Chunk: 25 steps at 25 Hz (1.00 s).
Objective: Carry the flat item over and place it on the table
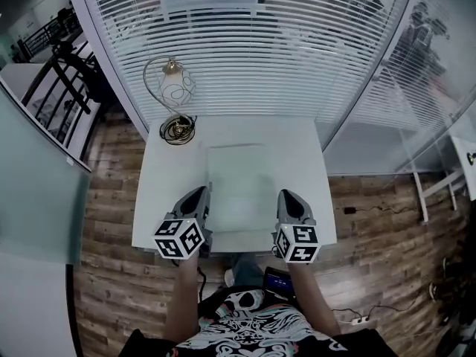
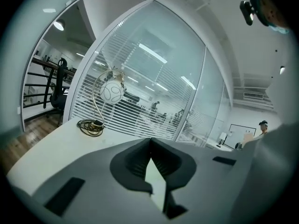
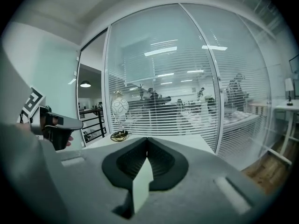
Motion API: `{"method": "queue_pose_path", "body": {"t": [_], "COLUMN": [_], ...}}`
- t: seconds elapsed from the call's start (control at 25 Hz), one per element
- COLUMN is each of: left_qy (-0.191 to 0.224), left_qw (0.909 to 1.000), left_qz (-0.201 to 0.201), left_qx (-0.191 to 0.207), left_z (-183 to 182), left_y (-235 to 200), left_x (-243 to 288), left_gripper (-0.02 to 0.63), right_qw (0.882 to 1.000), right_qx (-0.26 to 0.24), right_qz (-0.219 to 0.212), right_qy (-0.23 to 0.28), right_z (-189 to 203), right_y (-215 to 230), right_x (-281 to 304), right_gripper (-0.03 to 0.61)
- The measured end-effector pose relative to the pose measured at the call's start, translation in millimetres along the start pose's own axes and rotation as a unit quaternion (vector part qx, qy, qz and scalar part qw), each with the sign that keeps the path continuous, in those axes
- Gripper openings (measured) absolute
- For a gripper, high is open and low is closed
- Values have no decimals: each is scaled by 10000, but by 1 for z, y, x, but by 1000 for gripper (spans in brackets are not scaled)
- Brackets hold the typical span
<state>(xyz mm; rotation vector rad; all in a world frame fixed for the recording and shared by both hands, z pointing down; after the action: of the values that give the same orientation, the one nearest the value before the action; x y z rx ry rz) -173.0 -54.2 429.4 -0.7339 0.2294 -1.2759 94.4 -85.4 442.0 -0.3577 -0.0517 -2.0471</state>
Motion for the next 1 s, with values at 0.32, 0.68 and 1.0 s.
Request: {"method": "queue_pose_path", "body": {"t": [0.32,0.68,1.0], "left_qy": [21,54,87], "left_qw": [10000,10000,9999], "left_qz": [-9,42,-33], "left_qx": [25,-69,-101], "left_z": [2,0,2], "left_y": [-5,-5,-9], "left_x": [-7,-8,-9], "left_gripper": [8,8,8], "right_qw": [9991,9995,9996], "right_qx": [248,241,184], "right_qz": [-141,-122,-159], "right_qy": [297,175,116], "right_z": [3,2,5], "right_y": [-5,-2,-3], "right_x": [-8,-8,-6], "right_gripper": [6,6,6]}}
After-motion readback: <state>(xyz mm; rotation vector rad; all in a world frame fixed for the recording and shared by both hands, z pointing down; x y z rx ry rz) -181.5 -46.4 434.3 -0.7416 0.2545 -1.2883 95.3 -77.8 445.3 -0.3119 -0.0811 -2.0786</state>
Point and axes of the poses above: the fingertips, and each gripper's own axes: x forward along the fingers, y to its right, z out of its underside, the point moved 8 cm from there along -x, backward along the fingers, and after that the axes turned 14 degrees about -x, right-handed, at the moved point
